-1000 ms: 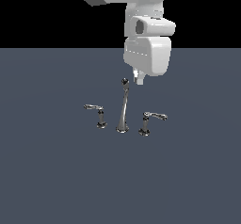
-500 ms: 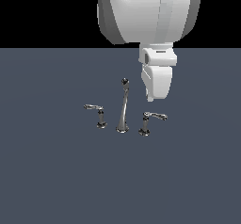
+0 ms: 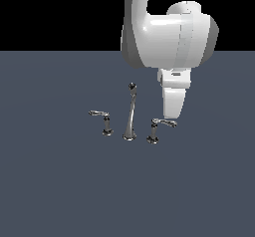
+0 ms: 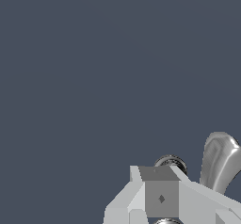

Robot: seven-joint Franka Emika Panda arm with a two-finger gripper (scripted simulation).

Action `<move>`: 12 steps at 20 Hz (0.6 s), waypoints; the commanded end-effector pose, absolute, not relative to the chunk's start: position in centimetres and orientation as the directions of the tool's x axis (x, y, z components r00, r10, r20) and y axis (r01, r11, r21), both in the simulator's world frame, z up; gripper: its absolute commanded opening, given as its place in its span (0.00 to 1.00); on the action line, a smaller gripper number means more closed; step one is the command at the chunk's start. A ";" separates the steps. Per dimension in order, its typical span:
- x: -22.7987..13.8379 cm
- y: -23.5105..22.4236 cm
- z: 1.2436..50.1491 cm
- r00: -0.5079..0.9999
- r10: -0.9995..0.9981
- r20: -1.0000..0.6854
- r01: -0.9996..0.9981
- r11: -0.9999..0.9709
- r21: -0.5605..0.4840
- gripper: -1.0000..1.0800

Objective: Turn on the faucet by rotating a designated handle.

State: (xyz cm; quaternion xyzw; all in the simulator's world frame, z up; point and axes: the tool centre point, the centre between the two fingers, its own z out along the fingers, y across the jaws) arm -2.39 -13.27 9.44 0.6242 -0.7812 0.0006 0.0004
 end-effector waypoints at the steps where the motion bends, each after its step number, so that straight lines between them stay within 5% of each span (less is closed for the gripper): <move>1: -2.3 -13.8 8.8 -0.251 -0.968 0.002 -0.968 0.251 0.000 0.00; 12: -2.3 -14.1 8.5 -0.266 -0.964 0.000 -0.964 0.266 0.000 0.00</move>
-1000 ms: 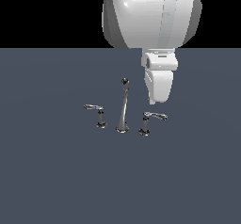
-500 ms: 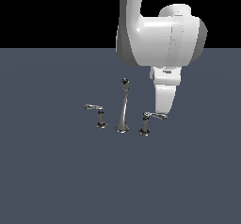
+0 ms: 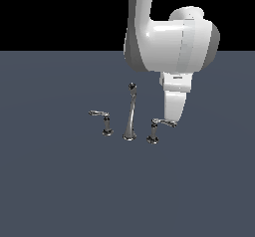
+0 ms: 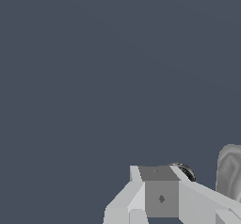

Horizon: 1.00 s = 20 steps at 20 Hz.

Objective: Turn on the faucet by rotating a designated handle.

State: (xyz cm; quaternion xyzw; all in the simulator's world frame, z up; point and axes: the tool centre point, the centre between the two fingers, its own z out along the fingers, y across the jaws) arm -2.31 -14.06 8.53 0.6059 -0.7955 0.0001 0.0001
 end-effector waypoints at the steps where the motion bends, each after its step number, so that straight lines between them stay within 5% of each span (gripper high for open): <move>1: -2.3 -14.1 8.5 -0.266 -0.964 0.000 -0.964 0.266 0.000 0.00; 20: -7.3 -13.8 8.6 -0.263 -0.965 -0.001 -0.965 0.263 -0.007 0.00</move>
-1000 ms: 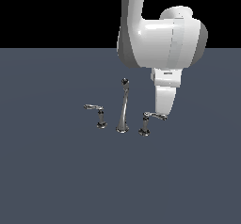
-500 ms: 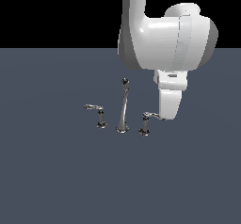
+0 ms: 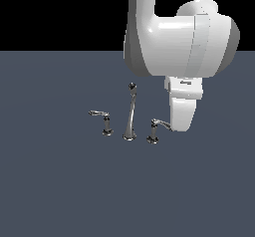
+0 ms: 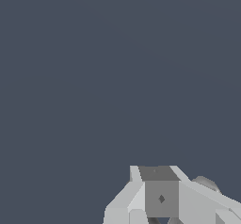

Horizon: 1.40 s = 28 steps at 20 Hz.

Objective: Turn on the faucet by rotating a designated handle.

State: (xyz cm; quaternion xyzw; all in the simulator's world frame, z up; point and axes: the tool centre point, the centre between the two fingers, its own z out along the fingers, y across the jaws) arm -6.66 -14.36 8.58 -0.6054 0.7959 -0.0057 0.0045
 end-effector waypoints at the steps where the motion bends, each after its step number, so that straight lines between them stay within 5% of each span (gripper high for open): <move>1: -7.7 -13.6 8.6 -0.263 -0.965 -0.001 -0.965 0.263 -0.007 0.00; 10: -10.7 -11.9 8.5 -0.265 -0.964 0.000 -0.964 0.265 -0.001 0.00; 28: -10.9 -8.1 8.5 -0.297 -0.955 0.004 -0.955 0.297 -0.002 0.00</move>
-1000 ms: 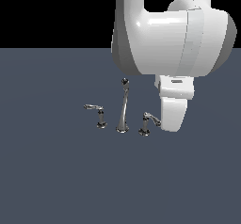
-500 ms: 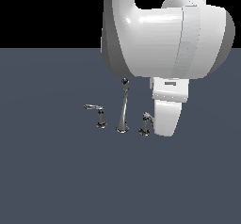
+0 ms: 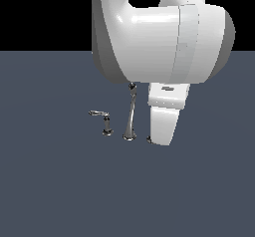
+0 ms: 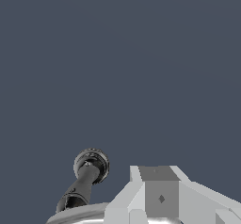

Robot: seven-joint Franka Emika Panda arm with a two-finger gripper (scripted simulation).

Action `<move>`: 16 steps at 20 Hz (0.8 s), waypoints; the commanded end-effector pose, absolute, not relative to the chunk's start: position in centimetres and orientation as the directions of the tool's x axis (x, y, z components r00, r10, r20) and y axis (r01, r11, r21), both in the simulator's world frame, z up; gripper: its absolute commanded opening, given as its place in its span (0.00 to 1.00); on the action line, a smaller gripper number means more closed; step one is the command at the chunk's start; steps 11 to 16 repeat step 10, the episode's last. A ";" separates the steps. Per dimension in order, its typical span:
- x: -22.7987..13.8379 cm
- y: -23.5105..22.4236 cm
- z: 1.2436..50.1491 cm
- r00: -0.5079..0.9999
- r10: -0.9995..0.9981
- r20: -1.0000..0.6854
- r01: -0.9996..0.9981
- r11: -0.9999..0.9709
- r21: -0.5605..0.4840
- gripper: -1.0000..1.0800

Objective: Turn on the faucet by rotating a designated handle.

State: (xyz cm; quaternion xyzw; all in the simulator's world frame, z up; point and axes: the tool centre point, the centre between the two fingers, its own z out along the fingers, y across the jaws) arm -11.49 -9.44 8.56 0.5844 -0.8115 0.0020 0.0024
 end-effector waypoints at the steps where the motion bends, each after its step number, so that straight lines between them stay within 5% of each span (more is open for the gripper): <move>1: -10.7 -7.5 8.5 -0.294 -0.956 0.003 -0.956 0.294 -0.001 0.00; 16: -8.6 -3.4 8.5 -0.268 -0.963 0.000 -0.963 0.268 0.000 0.00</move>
